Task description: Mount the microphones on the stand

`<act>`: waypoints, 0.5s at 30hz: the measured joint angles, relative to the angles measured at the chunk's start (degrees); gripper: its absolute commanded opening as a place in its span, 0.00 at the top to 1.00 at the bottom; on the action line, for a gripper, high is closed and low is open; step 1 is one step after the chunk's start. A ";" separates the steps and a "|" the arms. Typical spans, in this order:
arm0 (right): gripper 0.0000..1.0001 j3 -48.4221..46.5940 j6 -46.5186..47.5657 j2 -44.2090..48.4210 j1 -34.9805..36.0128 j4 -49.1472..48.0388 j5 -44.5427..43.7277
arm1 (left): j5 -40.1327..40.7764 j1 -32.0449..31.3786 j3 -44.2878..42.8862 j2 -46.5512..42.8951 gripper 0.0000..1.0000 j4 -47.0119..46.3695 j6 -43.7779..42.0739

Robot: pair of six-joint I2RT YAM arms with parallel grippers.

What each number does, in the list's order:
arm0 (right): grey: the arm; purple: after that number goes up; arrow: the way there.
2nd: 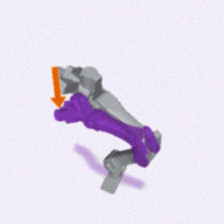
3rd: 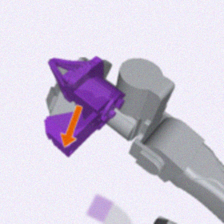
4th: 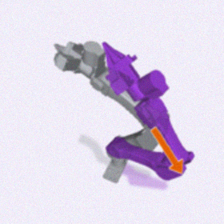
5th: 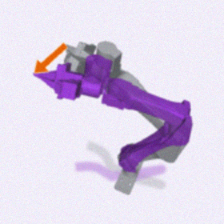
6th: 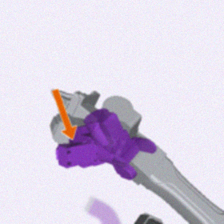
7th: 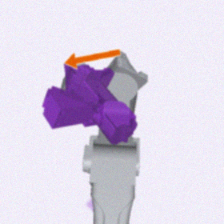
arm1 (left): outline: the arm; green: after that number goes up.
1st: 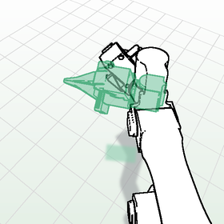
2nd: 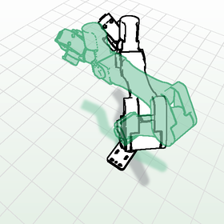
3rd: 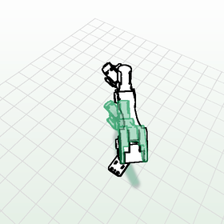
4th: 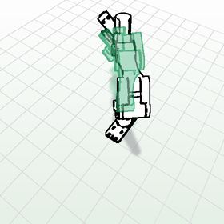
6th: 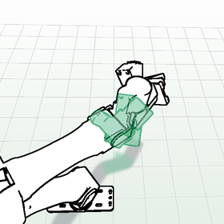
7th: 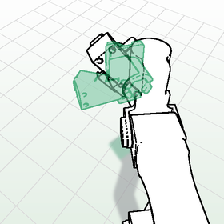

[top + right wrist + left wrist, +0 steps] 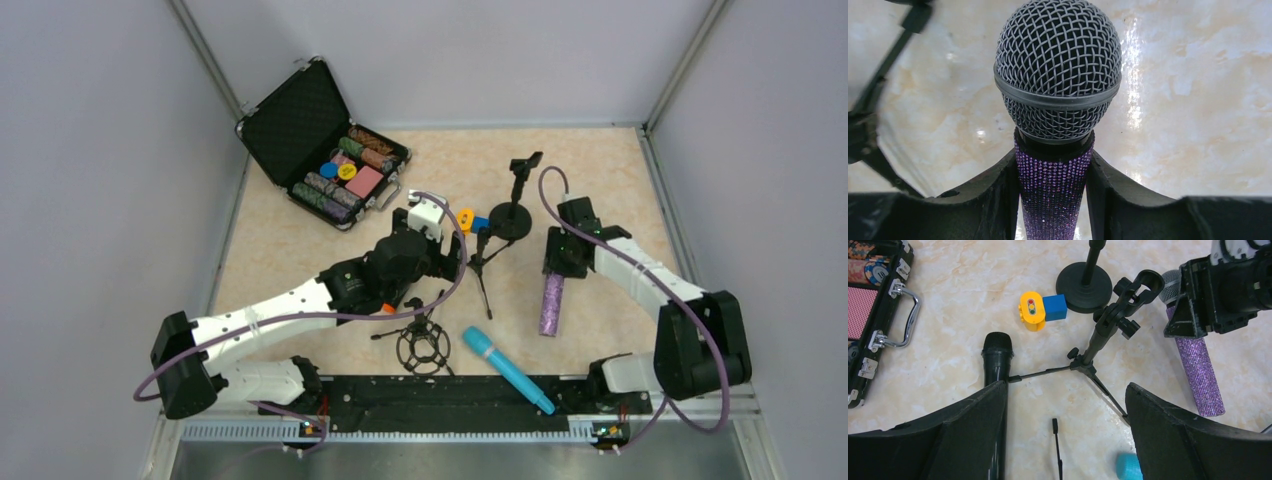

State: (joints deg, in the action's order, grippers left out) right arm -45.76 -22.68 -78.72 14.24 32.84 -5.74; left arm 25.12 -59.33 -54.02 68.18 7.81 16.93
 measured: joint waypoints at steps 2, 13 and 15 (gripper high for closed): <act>1.00 -0.04 0.04 2.89 0.00 -0.13 0.24 | 0.00 0.00 -0.11 0.13 0.07 0.02 0.35; 1.00 -2.43 1.70 20.65 0.00 -2.12 3.80 | -1.07 0.02 -0.42 0.35 0.07 -0.07 2.47; 1.00 -2.47 1.92 23.89 0.00 -3.39 5.62 | -2.08 0.02 -0.61 0.35 0.08 -0.20 2.69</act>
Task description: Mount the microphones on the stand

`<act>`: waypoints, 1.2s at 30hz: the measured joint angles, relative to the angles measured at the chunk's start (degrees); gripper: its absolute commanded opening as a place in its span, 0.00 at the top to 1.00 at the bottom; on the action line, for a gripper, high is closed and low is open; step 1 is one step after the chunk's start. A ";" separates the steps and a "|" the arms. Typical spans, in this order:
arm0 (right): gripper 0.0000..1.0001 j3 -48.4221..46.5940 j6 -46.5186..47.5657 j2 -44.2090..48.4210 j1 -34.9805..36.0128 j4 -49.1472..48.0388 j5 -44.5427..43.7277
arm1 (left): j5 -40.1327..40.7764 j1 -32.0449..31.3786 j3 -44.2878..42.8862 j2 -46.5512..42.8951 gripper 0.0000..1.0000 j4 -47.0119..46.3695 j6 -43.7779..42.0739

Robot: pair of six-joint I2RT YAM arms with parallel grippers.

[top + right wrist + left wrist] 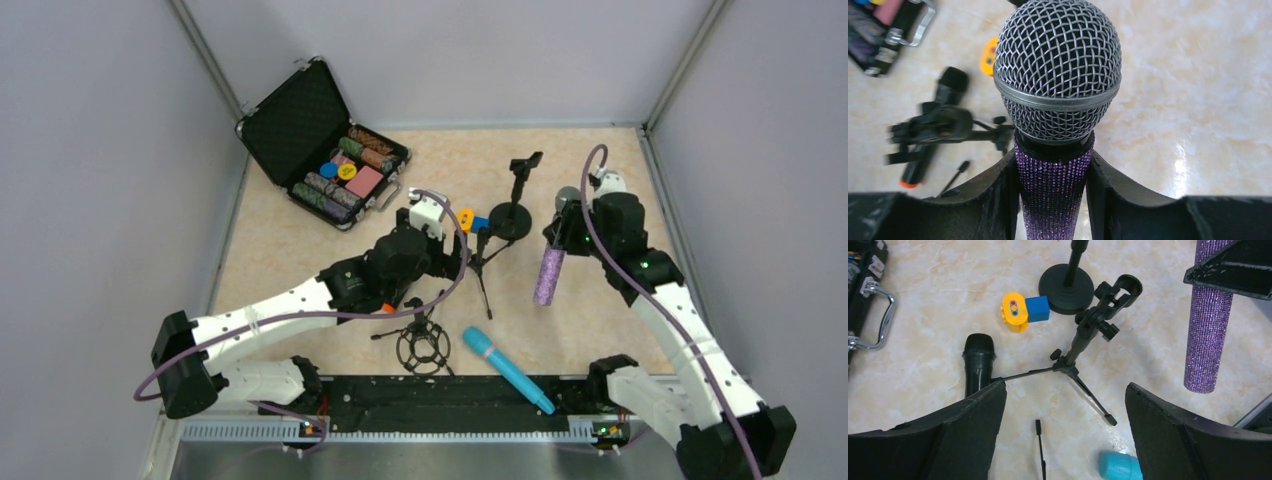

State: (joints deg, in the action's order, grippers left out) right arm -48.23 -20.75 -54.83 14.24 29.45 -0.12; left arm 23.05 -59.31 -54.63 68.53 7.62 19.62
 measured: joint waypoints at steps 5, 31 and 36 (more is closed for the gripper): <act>1.00 0.00 0.13 8.22 0.02 -5.75 8.13 | -4.66 0.04 -0.87 0.00 0.07 -1.27 0.57; 1.00 10.49 -18.29 20.90 0.02 -42.84 31.01 | -43.08 0.02 -1.51 9.64 0.32 -24.83 7.98; 1.00 11.37 -20.96 20.96 0.02 -46.21 31.56 | -43.39 0.02 -1.51 9.86 0.63 -25.53 8.13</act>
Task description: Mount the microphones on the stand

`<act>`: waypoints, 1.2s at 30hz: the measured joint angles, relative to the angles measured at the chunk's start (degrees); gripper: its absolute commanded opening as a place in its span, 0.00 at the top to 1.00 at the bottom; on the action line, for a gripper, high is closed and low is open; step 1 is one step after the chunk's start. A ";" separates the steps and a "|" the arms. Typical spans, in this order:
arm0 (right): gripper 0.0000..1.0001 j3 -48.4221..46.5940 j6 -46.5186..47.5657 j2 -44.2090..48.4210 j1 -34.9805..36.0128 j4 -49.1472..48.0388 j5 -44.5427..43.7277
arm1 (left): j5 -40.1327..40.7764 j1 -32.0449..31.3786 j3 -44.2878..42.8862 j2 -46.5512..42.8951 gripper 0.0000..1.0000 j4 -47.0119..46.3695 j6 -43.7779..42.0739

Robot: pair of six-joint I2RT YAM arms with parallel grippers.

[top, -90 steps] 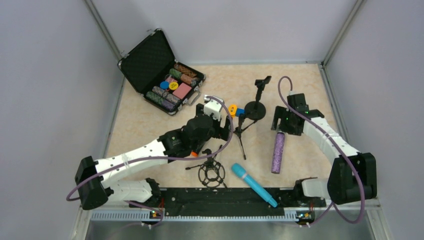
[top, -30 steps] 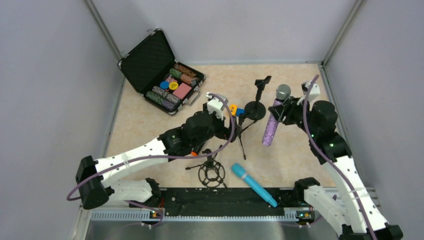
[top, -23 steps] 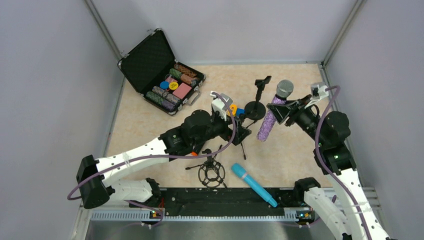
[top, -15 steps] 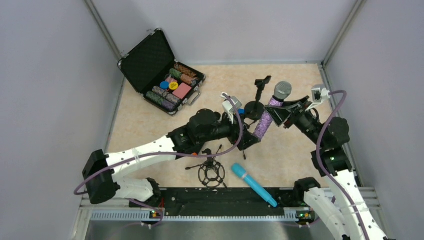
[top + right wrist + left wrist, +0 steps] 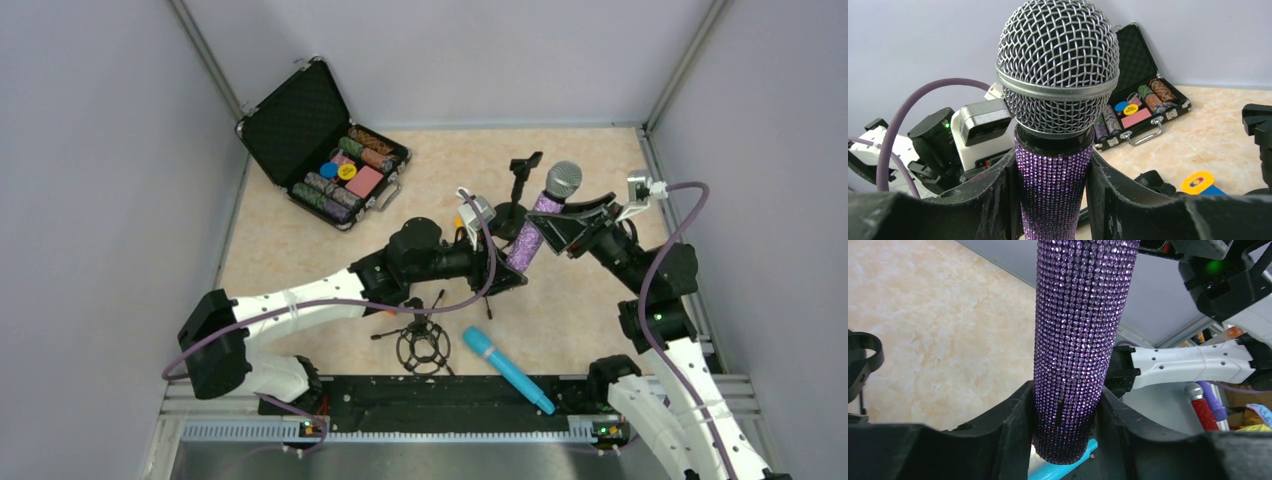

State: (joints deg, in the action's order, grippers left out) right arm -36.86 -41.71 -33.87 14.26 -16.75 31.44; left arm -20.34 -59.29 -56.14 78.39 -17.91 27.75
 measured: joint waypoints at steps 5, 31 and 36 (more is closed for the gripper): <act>1.00 0.68 -2.05 -0.07 0.00 -1.27 0.24 | -0.90 -0.15 0.33 -0.02 0.99 -0.61 -0.74; 0.01 1.51 -0.87 -5.68 0.11 4.28 2.29 | 9.14 0.07 8.17 -5.73 1.00 -0.48 -0.15; 0.05 1.68 -3.63 -7.13 0.11 0.74 6.29 | 9.75 0.07 9.44 -7.32 1.00 -0.66 0.28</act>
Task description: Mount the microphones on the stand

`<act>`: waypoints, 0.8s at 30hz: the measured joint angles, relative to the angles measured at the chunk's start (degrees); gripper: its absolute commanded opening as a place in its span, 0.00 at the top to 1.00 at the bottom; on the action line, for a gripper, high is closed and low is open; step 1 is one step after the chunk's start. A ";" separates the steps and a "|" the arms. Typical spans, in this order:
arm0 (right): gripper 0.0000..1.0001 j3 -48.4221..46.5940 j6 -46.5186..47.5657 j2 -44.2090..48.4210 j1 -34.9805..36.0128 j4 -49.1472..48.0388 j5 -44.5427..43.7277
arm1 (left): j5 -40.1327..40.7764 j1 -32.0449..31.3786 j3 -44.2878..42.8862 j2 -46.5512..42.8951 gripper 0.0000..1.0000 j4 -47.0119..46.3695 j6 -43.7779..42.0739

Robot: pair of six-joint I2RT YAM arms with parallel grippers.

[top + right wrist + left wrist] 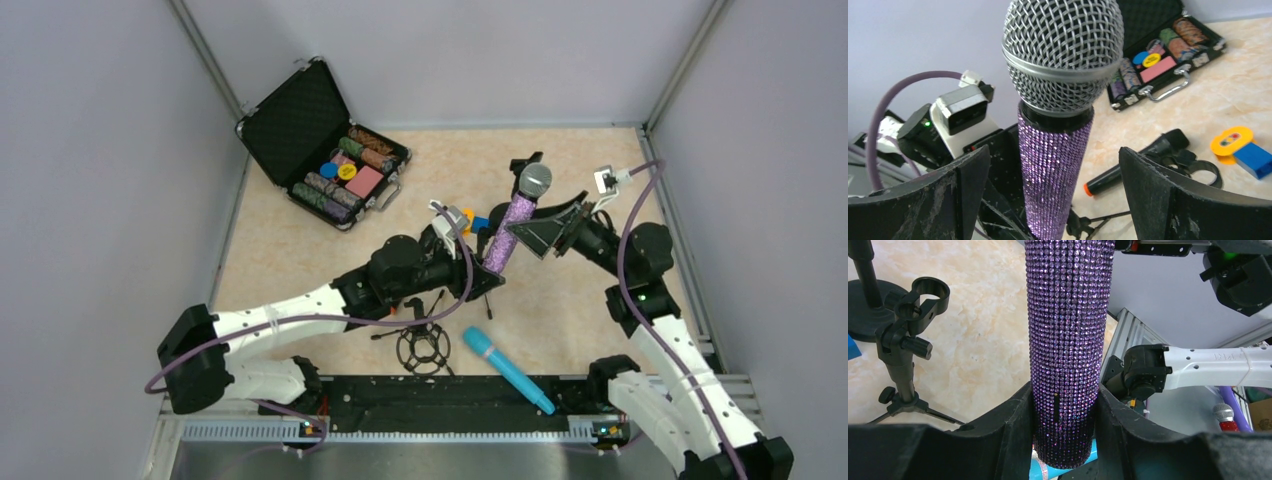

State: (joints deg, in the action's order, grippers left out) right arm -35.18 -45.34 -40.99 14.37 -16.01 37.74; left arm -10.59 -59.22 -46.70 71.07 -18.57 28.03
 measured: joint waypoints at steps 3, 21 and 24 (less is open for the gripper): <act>0.12 0.72 -2.93 -2.16 0.00 -5.38 2.64 | -0.02 0.00 0.68 -0.35 1.00 -0.24 0.20; 1.00 1.49 -13.14 -12.33 0.04 -22.18 9.18 | 0.17 0.13 1.29 -1.09 0.46 -0.24 0.63; 1.00 1.49 -11.52 -11.91 0.04 -20.26 9.25 | 0.44 0.52 1.20 -1.05 0.18 -0.46 1.01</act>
State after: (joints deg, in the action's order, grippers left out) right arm -33.69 -56.86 -52.90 14.41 -36.27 46.98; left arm -10.15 -58.70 -45.50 70.02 -19.03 29.04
